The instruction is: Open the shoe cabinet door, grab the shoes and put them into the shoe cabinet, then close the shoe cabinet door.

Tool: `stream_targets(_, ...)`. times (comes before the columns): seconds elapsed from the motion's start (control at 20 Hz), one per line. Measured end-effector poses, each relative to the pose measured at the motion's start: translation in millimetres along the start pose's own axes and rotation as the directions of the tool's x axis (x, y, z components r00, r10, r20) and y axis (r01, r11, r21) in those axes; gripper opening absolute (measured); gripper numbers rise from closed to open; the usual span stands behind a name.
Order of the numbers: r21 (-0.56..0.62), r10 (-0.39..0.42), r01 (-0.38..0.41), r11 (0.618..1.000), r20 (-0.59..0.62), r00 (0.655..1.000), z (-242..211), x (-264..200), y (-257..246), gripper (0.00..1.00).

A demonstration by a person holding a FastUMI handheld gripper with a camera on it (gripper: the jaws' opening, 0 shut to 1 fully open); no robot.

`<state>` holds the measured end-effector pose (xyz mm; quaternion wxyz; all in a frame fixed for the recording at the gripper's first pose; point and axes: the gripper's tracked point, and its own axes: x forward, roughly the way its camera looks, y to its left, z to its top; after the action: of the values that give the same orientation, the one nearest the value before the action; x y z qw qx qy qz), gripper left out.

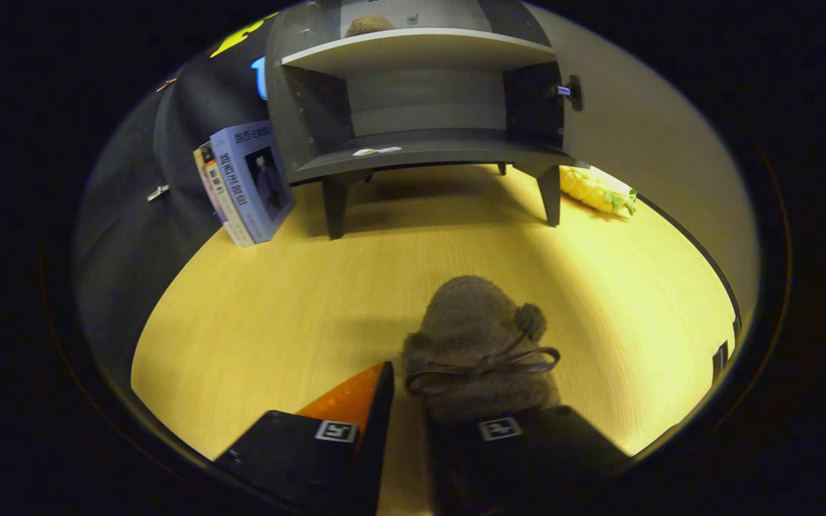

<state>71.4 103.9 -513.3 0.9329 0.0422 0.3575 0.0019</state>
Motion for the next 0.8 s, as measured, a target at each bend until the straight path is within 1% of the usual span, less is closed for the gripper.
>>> stream_targets(0.05,0.024,0.017,-0.018,1.000,0.023,1.000,2.9,-0.1,1.9,0.29)
stream_targets(0.1,0.023,0.024,-0.024,0.999,0.034,0.999,7.9,-1.5,0.2,0.13)
stream_targets(0.2,-0.001,0.036,-0.036,0.999,0.041,0.999,13.5,-9.9,-2.7,0.13)
stream_targets(0.3,-0.018,0.046,-0.044,0.999,0.083,0.995,35.1,-26.5,-6.0,0.13)
stream_targets(0.4,-0.013,0.057,-0.056,0.998,0.126,0.990,63.7,-47.6,-8.0,0.13)
stream_targets(0.5,-0.036,0.046,-0.041,0.999,0.164,0.985,97.2,-69.6,-14.9,0.13)
stream_targets(0.6,-0.044,0.038,-0.030,0.999,0.184,0.982,131.0,-90.4,-17.7,0.13)
stream_targets(0.8,-0.015,0.027,-0.025,1.000,0.200,0.979,195.2,-121.3,-19.1,0.13)
